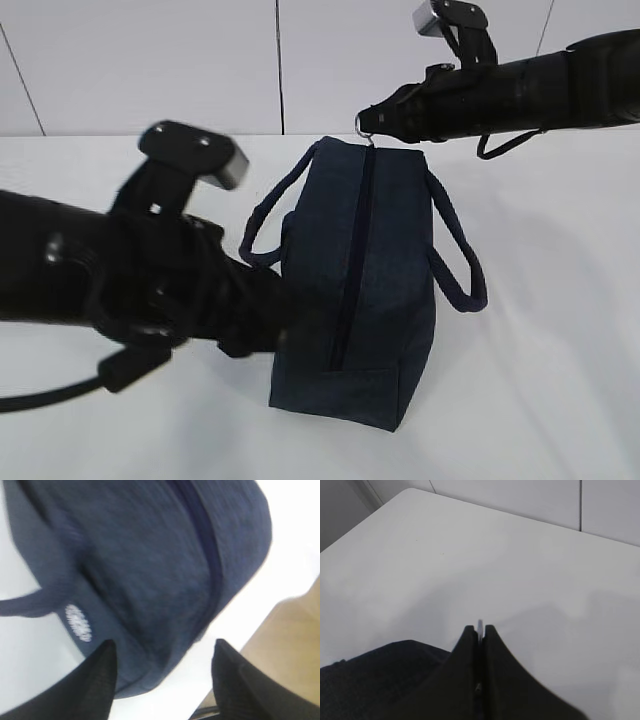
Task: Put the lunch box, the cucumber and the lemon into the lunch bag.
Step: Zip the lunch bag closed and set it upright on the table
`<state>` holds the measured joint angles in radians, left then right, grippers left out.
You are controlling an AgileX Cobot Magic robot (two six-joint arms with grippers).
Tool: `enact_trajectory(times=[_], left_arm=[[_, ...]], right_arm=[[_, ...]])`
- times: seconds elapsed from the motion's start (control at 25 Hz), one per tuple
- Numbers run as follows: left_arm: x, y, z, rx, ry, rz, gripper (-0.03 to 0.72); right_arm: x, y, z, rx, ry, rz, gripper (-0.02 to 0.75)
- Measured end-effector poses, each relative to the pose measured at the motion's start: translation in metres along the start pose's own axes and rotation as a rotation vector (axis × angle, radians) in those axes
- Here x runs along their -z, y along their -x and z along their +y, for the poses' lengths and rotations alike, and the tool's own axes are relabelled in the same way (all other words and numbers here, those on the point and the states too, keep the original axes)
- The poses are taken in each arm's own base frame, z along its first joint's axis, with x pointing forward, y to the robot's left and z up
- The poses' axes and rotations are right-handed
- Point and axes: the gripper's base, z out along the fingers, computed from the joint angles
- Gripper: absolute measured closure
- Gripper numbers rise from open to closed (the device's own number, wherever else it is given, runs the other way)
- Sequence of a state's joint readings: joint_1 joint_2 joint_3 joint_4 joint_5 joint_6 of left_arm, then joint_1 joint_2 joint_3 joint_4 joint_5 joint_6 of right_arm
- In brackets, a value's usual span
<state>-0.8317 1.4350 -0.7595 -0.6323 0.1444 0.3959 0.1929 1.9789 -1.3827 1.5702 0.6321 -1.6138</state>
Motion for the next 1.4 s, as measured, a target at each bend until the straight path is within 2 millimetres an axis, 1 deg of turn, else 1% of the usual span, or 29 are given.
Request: enact_trajectory(times=[0.16, 0.24, 0.36, 0.48, 0.6, 0.76, 0.88, 1.04, 1.16, 1.28, 1.4], left_arm=[[0.024, 0.012, 0.025, 0.075, 0.02, 0.011, 0.25], [0.033, 0.023, 0.034, 0.087, 0.011, 0.045, 0.25], [0.049, 0.053, 0.043, 0.086, -0.003, 0.064, 0.25], [0.065, 0.095, 0.046, 0.062, -0.011, 0.059, 0.25], [0.066, 0.125, 0.043, 0.039, -0.049, 0.142, 0.25], [0.044, 0.154, 0.046, 0.049, -0.09, 0.248, 0.249], [0.023, 0.165, 0.052, 0.069, -0.104, 0.309, 0.249], [-0.007, 0.166, 0.06, 0.086, -0.115, 0.385, 0.248], [-0.027, 0.158, 0.065, 0.101, -0.117, 0.44, 0.248], [-0.041, 0.152, 0.07, 0.114, -0.117, 0.473, 0.248], [-0.05, 0.148, 0.073, 0.124, -0.114, 0.486, 0.248]], right_arm=[[0.0, 0.0, 0.0, -0.006, 0.0, 0.0, 0.731], [0.0, 0.0, 0.0, -0.006, 0.002, 0.0, 0.731], [0.0, 0.0, 0.001, -0.009, 0.012, 0.0, 0.731], [0.0, 0.0, 0.001, -0.013, 0.016, -0.001, 0.731], [0.0, 0.0, 0.002, -0.02, 0.021, 0.0, 0.731], [0.0, 0.0, 0.002, -0.025, 0.026, 0.0, 0.731], [0.0, 0.0, 0.003, -0.026, 0.038, 0.0, 0.731], [0.0, 0.0, 0.004, -0.028, 0.042, 0.0, 0.731], [0.0, 0.0, 0.004, -0.031, 0.044, 0.0, 0.731], [0.0, 0.0, 0.004, -0.032, 0.046, 0.0, 0.731], [0.0, 0.0, 0.004, -0.032, 0.048, 0.0, 0.731]])
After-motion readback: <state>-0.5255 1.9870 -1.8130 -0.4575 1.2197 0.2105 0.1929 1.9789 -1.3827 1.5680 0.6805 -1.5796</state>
